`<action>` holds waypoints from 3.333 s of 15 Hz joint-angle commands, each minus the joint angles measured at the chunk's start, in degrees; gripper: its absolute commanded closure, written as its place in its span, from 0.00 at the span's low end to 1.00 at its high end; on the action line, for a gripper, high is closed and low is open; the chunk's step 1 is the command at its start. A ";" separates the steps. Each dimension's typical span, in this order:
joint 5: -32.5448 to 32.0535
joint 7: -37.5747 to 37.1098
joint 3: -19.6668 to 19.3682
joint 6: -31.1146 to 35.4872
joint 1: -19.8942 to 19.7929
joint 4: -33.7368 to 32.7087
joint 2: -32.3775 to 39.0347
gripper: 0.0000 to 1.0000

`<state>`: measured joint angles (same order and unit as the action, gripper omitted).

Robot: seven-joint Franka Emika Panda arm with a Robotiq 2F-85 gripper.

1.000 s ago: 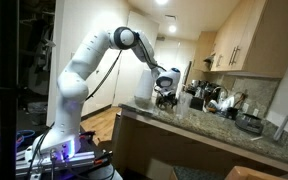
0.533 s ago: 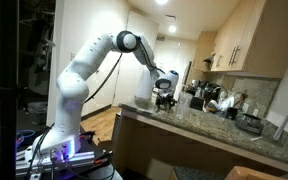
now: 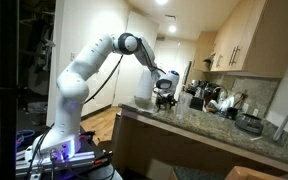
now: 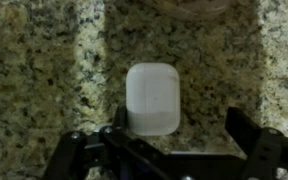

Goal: Move the white object forward.

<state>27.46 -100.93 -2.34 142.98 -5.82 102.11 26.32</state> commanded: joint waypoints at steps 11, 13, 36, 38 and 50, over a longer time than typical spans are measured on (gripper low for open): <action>3.82 4.05 -0.05 -7.34 -0.22 -4.64 4.12 0.80; -1.29 0.10 -1.90 -8.24 1.94 -3.94 2.96 0.80; -20.96 17.56 -0.25 -23.86 7.41 13.52 -13.81 0.80; -18.68 23.88 0.34 -22.09 7.31 14.62 -14.09 0.80; -21.20 40.54 1.00 -26.26 9.52 9.51 -9.10 0.80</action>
<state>8.82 -61.91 -1.62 117.15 3.28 113.15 13.18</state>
